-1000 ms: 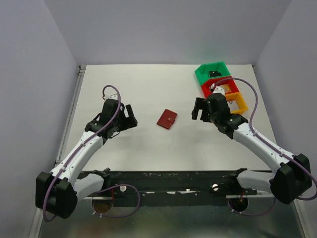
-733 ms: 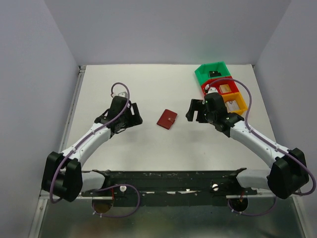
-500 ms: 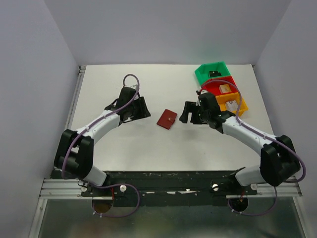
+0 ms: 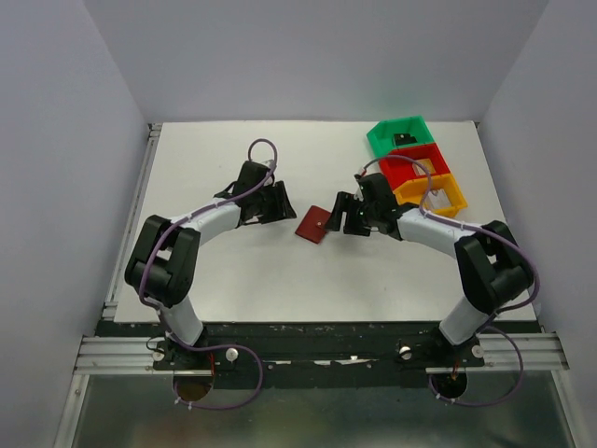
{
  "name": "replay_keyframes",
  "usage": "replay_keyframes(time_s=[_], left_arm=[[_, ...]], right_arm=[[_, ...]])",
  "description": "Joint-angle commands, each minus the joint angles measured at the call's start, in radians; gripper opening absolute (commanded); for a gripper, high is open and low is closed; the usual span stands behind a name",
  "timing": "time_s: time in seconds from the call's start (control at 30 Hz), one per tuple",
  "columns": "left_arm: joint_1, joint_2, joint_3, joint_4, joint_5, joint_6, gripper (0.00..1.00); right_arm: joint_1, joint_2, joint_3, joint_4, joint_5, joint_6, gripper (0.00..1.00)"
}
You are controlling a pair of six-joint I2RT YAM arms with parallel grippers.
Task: Take the credit cards out of the card holder
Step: Pick up the card holder from the center of the board.
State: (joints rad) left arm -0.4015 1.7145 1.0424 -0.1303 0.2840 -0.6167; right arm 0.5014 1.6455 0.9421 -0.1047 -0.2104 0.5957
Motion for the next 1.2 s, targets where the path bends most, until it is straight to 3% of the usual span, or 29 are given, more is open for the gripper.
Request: replay_keyframes(time_s=[0.0,0.47,0.87,1.03,1.17], left_arm=[[-0.007,0.017,0.004,0.089,0.037,0.009,0.58],[-0.008,0.079,-0.002,0.123,0.060,-0.012,0.56],[-0.017,0.089,-0.010,0.123,0.057,-0.009,0.54],[-0.019,0.088,-0.010,0.116,0.047,-0.006,0.54],[-0.020,0.089,-0.012,0.120,0.047,-0.006,0.54]], right_arm=[[-0.035,0.068,0.017,0.094,-0.086,0.087,0.75],[-0.100,0.203,0.083,0.209,-0.179,0.134,0.51],[-0.110,0.281,0.133,0.217,-0.218,0.153,0.47],[-0.110,0.266,0.121,0.195,-0.199,0.141,0.53],[-0.112,0.272,0.116,0.210,-0.214,0.144,0.53]])
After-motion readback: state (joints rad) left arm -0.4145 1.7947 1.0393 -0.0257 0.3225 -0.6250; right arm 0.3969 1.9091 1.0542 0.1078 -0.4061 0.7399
